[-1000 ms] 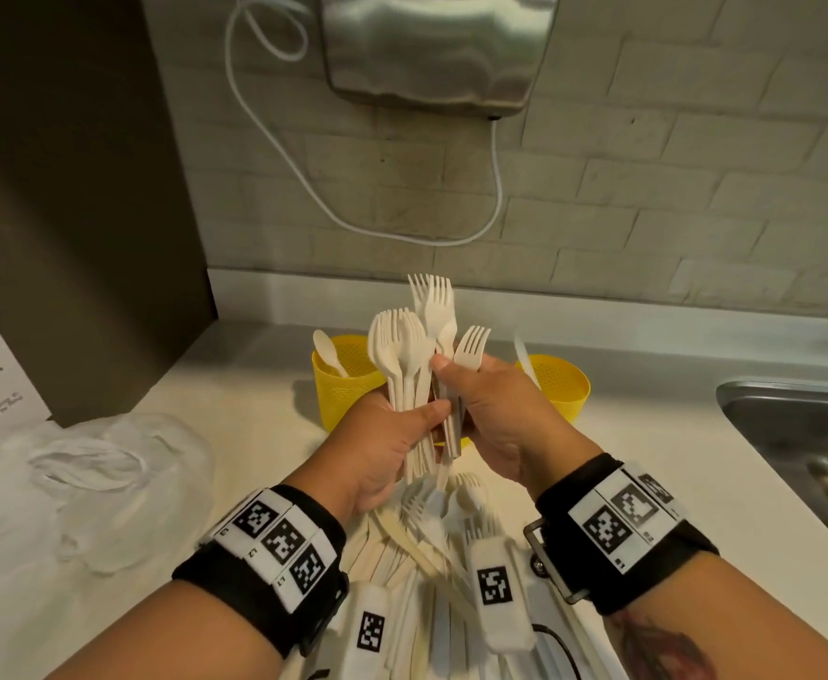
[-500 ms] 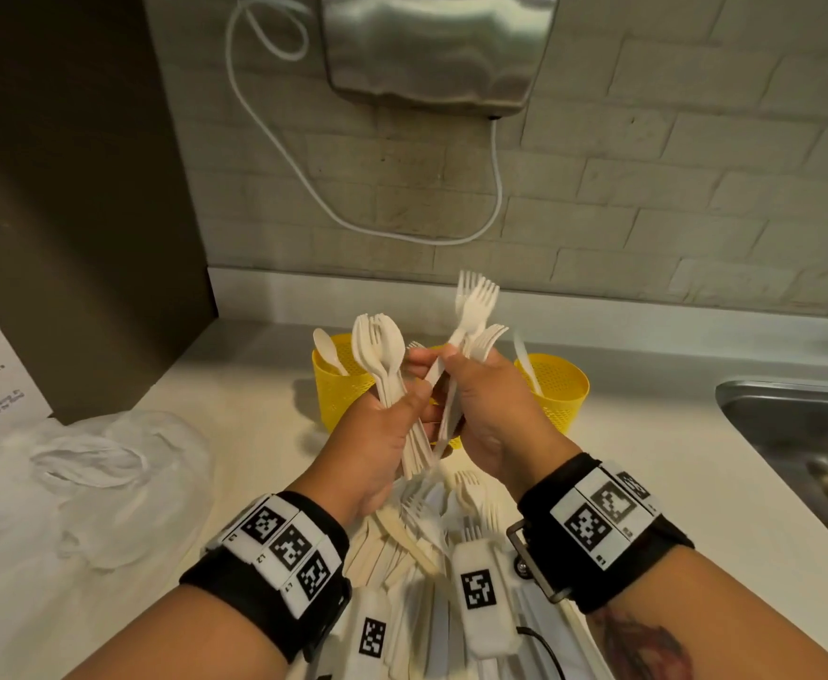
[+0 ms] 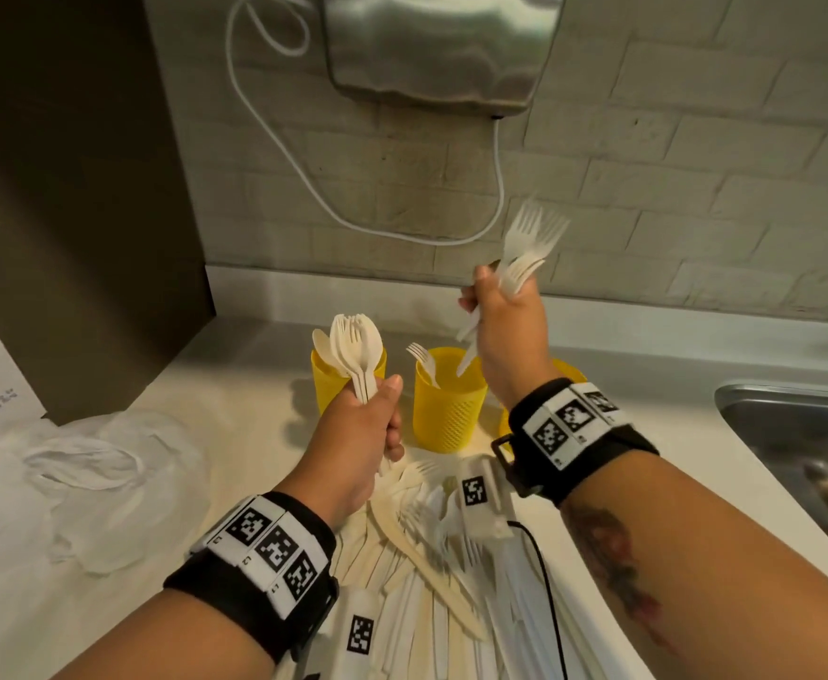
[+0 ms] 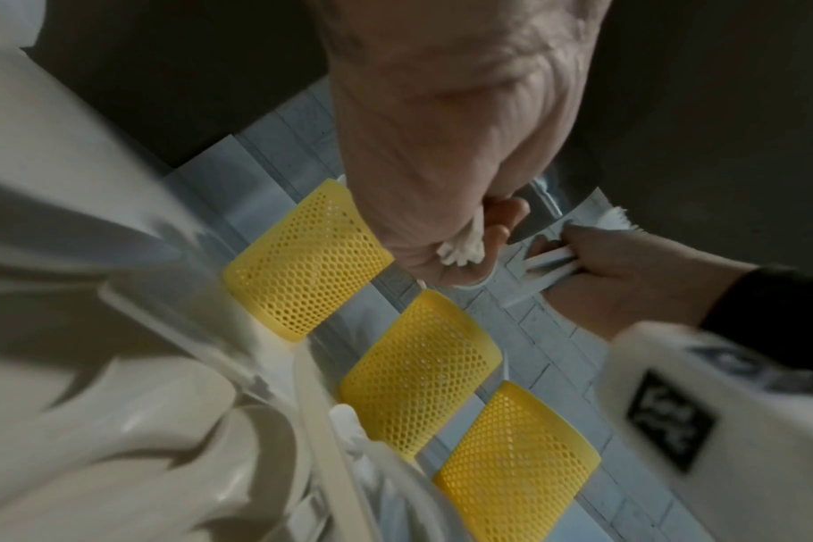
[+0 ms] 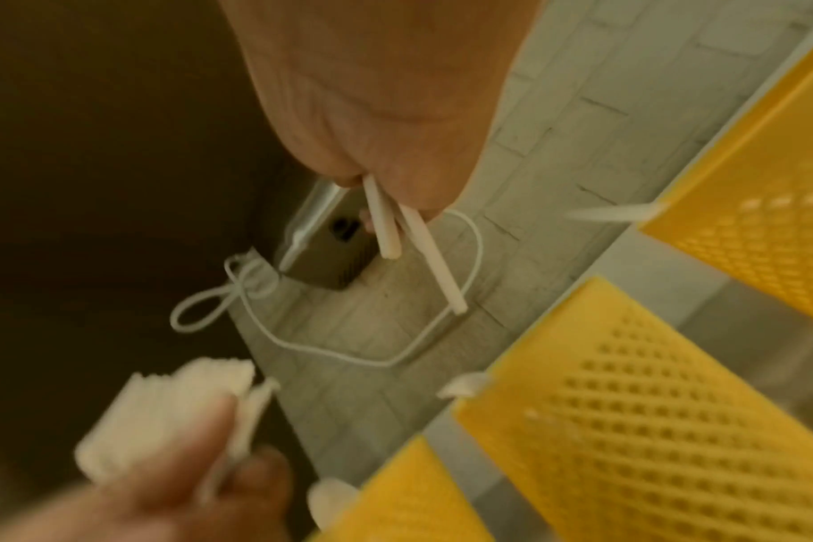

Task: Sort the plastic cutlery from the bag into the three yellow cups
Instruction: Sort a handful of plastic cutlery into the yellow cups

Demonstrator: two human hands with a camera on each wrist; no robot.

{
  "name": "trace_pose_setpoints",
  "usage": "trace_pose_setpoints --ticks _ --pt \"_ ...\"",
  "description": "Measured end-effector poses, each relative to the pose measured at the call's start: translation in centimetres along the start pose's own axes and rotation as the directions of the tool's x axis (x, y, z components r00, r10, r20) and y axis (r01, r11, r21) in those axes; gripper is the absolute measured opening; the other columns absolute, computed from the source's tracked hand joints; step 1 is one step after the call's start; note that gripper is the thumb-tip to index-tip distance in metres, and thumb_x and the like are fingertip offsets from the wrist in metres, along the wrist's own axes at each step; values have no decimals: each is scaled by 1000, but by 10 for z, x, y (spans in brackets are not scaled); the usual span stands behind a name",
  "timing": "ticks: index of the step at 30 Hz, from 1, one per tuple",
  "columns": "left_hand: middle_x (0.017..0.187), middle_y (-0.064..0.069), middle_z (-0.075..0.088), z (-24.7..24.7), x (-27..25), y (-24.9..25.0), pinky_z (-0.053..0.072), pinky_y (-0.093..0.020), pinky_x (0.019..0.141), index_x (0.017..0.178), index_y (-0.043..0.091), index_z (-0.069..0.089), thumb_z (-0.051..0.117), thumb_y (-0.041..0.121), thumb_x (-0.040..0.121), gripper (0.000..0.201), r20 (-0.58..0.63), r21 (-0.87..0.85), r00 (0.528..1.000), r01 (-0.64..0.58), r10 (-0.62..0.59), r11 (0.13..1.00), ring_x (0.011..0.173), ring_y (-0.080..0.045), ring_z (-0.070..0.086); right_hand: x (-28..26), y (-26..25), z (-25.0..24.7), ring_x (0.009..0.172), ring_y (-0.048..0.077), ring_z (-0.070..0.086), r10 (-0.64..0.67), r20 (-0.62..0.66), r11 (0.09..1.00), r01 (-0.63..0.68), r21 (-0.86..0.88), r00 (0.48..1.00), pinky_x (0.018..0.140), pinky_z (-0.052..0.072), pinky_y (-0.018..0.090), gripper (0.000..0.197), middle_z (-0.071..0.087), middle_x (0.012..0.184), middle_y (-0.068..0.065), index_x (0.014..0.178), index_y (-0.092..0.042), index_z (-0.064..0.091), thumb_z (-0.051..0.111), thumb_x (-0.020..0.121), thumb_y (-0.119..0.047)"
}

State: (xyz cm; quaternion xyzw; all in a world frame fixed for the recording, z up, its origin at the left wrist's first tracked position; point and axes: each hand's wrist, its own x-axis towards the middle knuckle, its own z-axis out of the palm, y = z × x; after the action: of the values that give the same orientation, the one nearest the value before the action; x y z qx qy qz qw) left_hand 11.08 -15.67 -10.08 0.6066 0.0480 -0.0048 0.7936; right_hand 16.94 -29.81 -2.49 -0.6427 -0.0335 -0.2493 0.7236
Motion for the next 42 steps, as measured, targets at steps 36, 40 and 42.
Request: trace_pose_setpoints --ticks 36,40,42 --pt "65 -3 60 6 -21 26 39 -20 47 89 8 67 64 1 88 8 301 -27 954 2 6 1000 53 -9 51 -62 -46 -6 91 20 71 359 590 844 18 -536 723 79 58 33 45 73 104 1 117 -19 65 71 83 -47" --pt "55 -2 54 27 -11 29 39 -24 49 78 8 60 51 0 94 20 92 349 996 -50 19 936 49 -15 48 -71 -30 -1 62 21 66 342 541 882 -62 -468 768 53 54 29 21 71 84 9 100 -12 68 75 85 -26" --pt "73 -1 61 29 -7 28 47 -29 62 98 11 64 61 7 91 8 44 376 998 -64 51 925 67 -18 56 -68 -19 -3 77 18 66 382 502 907 -210 -365 776 63 54 29 18 72 100 15 109 -10 69 67 92 -17"
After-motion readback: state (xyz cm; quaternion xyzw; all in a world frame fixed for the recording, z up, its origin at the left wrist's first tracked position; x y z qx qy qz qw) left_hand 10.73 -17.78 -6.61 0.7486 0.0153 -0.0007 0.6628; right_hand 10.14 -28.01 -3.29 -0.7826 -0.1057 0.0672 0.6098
